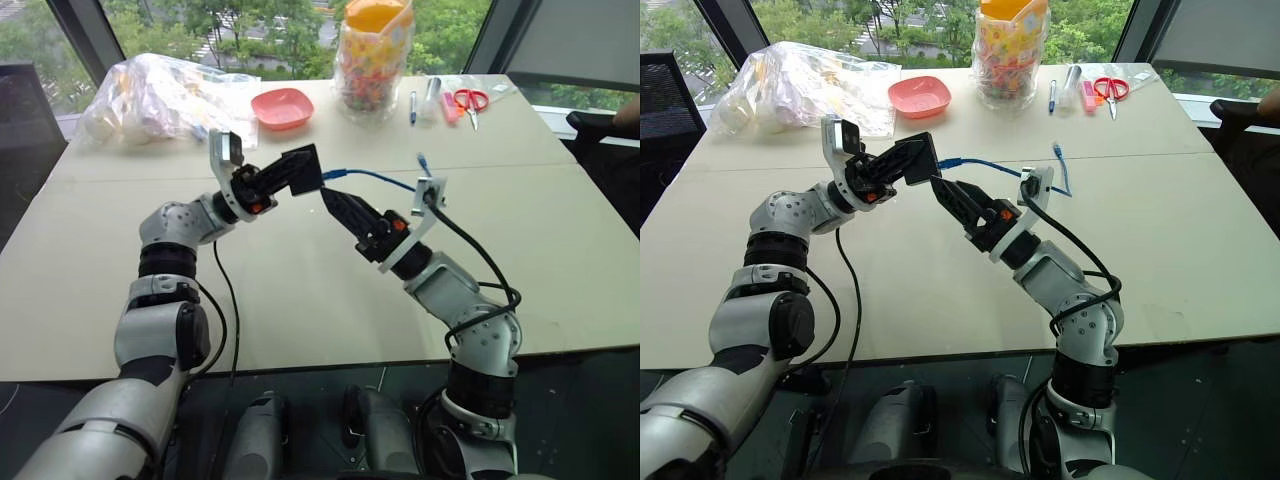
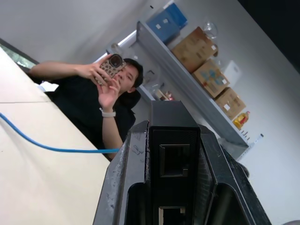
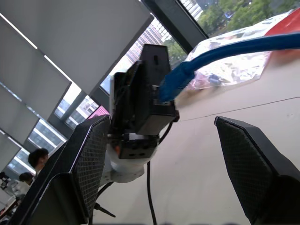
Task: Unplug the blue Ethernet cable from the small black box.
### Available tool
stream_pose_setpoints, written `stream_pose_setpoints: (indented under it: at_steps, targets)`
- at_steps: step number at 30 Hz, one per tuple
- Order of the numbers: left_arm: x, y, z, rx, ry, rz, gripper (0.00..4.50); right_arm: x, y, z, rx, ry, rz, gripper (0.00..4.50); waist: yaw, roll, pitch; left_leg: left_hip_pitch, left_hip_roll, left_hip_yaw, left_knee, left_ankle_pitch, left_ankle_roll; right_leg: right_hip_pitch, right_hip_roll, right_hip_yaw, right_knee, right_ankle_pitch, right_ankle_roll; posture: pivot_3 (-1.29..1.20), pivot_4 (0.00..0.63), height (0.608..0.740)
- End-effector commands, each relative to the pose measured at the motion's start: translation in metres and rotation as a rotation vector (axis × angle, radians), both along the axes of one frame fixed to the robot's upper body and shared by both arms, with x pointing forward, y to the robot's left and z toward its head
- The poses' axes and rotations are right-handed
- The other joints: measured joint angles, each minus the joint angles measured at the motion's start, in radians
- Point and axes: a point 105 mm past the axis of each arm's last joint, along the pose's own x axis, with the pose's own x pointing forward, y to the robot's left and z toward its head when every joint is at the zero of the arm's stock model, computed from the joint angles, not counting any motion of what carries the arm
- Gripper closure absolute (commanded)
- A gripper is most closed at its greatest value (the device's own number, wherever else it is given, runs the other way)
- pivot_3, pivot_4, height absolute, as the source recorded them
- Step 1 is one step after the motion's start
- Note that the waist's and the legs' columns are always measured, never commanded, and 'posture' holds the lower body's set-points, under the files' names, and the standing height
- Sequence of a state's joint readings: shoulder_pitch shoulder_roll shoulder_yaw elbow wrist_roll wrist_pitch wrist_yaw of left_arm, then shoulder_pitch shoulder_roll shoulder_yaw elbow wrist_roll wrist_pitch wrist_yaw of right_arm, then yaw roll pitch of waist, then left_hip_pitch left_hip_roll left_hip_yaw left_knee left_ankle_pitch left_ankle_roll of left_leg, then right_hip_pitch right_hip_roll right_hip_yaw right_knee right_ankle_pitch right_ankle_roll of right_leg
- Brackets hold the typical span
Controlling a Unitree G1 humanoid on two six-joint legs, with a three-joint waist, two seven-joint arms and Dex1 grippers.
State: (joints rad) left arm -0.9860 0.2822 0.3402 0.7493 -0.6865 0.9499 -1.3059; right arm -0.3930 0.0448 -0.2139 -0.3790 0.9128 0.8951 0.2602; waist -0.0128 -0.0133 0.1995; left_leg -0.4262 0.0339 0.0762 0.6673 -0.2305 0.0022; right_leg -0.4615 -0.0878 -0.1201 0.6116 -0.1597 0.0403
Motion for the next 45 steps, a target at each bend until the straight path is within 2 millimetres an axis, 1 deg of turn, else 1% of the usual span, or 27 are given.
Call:
stream_pose_setpoints:
  at_steps: [1, 7, 16, 19, 23, 25, 31, 34, 36, 38, 42, 44, 45]
  targets:
    - [-0.007, 0.000, 0.012, -0.028, -0.037, -0.021, 3.97, 0.001, -0.001, 0.013, 0.024, -0.045, -0.007, 0.80, 0.000, 0.000, 0.000, 0.000, 0.000, 0.000, 0.000, 0.000, 0.000, 0.000, 0.000, 0.000, 0.000, 0.000, 0.000, 0.00, 0.150, 0.740]
    - [-0.012, -0.003, 0.009, -0.014, -0.041, -0.034, 3.97, 0.004, 0.001, 0.015, 0.025, -0.057, 0.004, 0.80, 0.000, 0.000, 0.000, 0.000, 0.000, 0.000, 0.000, 0.000, 0.000, 0.000, 0.000, 0.000, 0.000, 0.000, 0.000, 0.00, 0.150, 0.740]
    - [-0.013, -0.005, 0.008, -0.009, -0.042, -0.035, 3.97, 0.004, 0.006, 0.014, 0.021, -0.056, 0.023, 0.80, 0.000, 0.000, 0.000, 0.000, 0.000, 0.000, 0.000, 0.000, 0.000, 0.000, 0.000, 0.000, 0.000, 0.000, 0.000, 0.00, 0.150, 0.740]
    - [-0.014, -0.005, 0.008, -0.007, -0.042, -0.036, 3.97, 0.004, 0.006, 0.017, 0.045, -0.061, 0.023, 1.55, 0.000, 0.000, 0.000, 0.000, 0.000, 0.000, 0.000, 0.000, 0.000, 0.000, 0.000, 0.000, 0.000, 0.000, 0.000, 0.00, 0.150, 0.740]
    - [-0.014, -0.005, 0.008, -0.006, -0.042, -0.034, 3.97, 0.003, 0.006, 0.019, 0.062, -0.069, 0.031, 3.60, 0.000, 0.000, 0.000, 0.000, 0.000, 0.000, 0.000, 0.000, 0.000, 0.000, 0.000, 0.000, -0.001, -0.001, -0.001, 0.00, 0.150, 0.740]
    - [-0.014, -0.006, 0.007, -0.004, -0.042, -0.032, 3.97, 0.003, 0.007, 0.020, 0.072, -0.069, 0.037, 4.43, 0.000, 0.000, 0.000, 0.000, 0.000, 0.000, 0.000, 0.000, 0.000, 0.000, 0.000, 0.000, -0.001, -0.001, -0.001, 0.00, 0.150, 0.740]
    - [-0.011, -0.005, 0.008, 0.000, -0.046, -0.013, 3.97, 0.002, 0.014, 0.014, 0.059, -0.049, 0.057, 4.43, 0.000, 0.000, 0.000, -0.001, 0.000, 0.000, 0.000, 0.000, 0.000, 0.000, 0.000, 0.000, -0.001, -0.001, -0.002, 0.00, 0.150, 0.740]
    - [-0.007, 0.003, 0.009, 0.012, -0.055, 0.032, 3.97, 0.008, 0.006, 0.010, 0.057, -0.027, 0.010, 4.43, 0.000, 0.000, 0.000, -0.001, 0.000, 0.000, 0.000, 0.000, 0.000, 0.000, 0.000, 0.000, -0.001, -0.002, -0.002, 0.00, 0.150, 0.740]
    - [-0.003, 0.016, 0.014, 0.003, -0.062, 0.079, 3.97, 0.016, -0.011, 0.009, 0.052, -0.021, -0.061, 4.43, 0.000, 0.000, 0.000, -0.001, 0.000, 0.000, -0.001, 0.000, 0.000, 0.000, 0.000, 0.000, -0.001, -0.002, -0.003, 0.00, 0.150, 0.740]
    - [-0.001, 0.032, 0.018, 0.002, -0.067, 0.126, 3.97, 0.025, -0.033, 0.010, 0.050, -0.020, -0.139, 4.43, -0.001, 0.000, 0.000, -0.001, 0.000, 0.000, -0.001, 0.000, 0.000, 0.000, 0.000, 0.000, -0.001, -0.002, -0.003, 0.00, 0.150, 0.740]
    - [0.003, 0.058, 0.019, 0.021, -0.065, 0.219, 3.97, 0.037, -0.069, 0.015, 0.011, -0.033, -0.232, 4.43, -0.001, 0.000, 0.001, -0.001, 0.000, 0.000, -0.001, 0.000, 0.000, -0.001, 0.000, 0.000, -0.002, -0.002, -0.003, 0.00, 0.150, 0.740]
    - [0.010, 0.066, 0.018, 0.036, -0.059, 0.281, 3.97, 0.041, -0.080, 0.017, -0.014, -0.040, -0.255, 4.43, 0.001, 0.000, 0.001, -0.001, 0.000, 0.000, -0.002, 0.000, 0.000, -0.001, 0.000, 0.000, -0.003, -0.002, -0.003, 0.00, 0.150, 0.740]
    - [0.014, 0.066, 0.017, 0.054, -0.067, 0.318, 3.97, 0.043, -0.082, 0.017, -0.027, -0.042, -0.262, 4.43, 0.002, 0.000, 0.001, -0.001, 0.000, 0.000, -0.003, 0.000, 0.000, -0.001, 0.000, 0.000, -0.004, -0.002, -0.003, 0.00, 0.150, 0.740]
